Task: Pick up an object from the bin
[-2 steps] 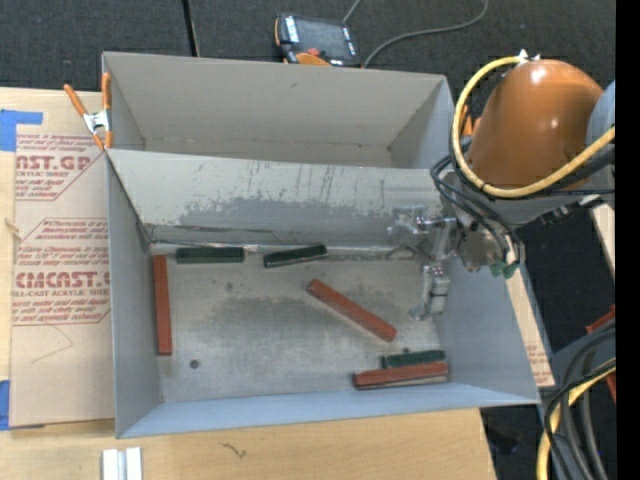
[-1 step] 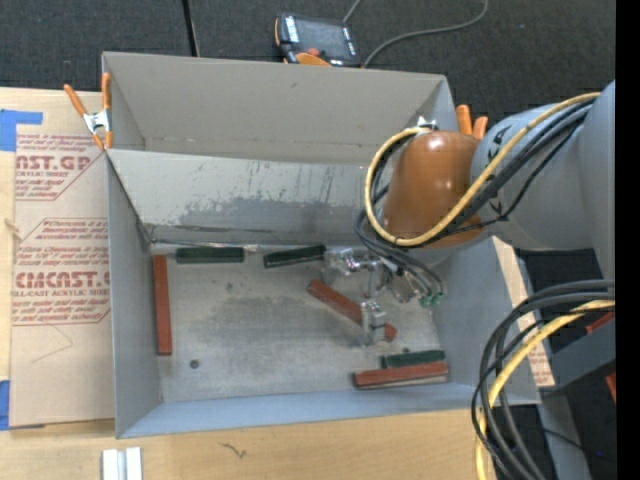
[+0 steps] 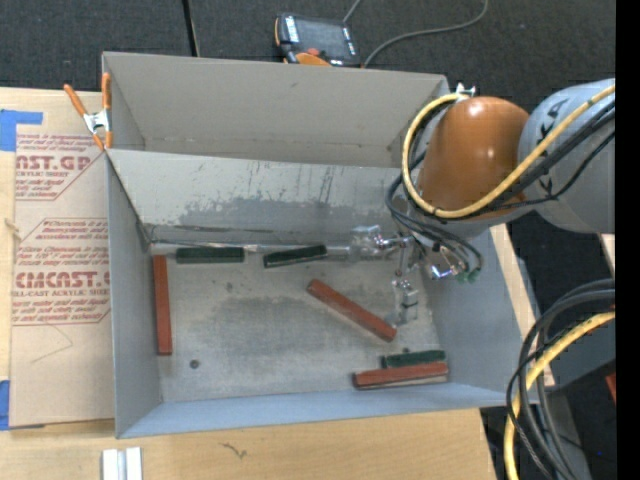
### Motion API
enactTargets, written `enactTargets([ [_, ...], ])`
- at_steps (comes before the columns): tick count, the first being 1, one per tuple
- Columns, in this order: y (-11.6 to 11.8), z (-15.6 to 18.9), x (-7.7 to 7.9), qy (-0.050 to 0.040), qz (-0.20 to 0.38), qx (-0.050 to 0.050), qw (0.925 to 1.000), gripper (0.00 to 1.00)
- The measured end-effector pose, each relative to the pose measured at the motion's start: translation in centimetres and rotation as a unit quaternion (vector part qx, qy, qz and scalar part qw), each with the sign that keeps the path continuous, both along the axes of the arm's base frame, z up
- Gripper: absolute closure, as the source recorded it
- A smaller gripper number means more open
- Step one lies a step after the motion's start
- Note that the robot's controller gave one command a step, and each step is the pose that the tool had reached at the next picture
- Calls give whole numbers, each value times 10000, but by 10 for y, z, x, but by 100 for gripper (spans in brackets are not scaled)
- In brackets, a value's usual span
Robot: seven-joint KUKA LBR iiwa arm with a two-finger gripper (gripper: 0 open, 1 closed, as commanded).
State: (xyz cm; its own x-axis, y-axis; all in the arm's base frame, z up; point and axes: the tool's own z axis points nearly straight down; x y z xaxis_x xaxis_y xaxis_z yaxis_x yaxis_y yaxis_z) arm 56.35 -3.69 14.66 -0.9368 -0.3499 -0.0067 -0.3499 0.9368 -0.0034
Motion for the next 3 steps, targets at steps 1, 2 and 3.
enactTargets([
  [1, -6, -81, -15, 68, 97, 16, 9999, 0],
  [2, -6, -76, -12, 26, 97, 14, 9999, 100],
  [3, 3, 76, -7, -19, -437, 8, 9990, 100],
])
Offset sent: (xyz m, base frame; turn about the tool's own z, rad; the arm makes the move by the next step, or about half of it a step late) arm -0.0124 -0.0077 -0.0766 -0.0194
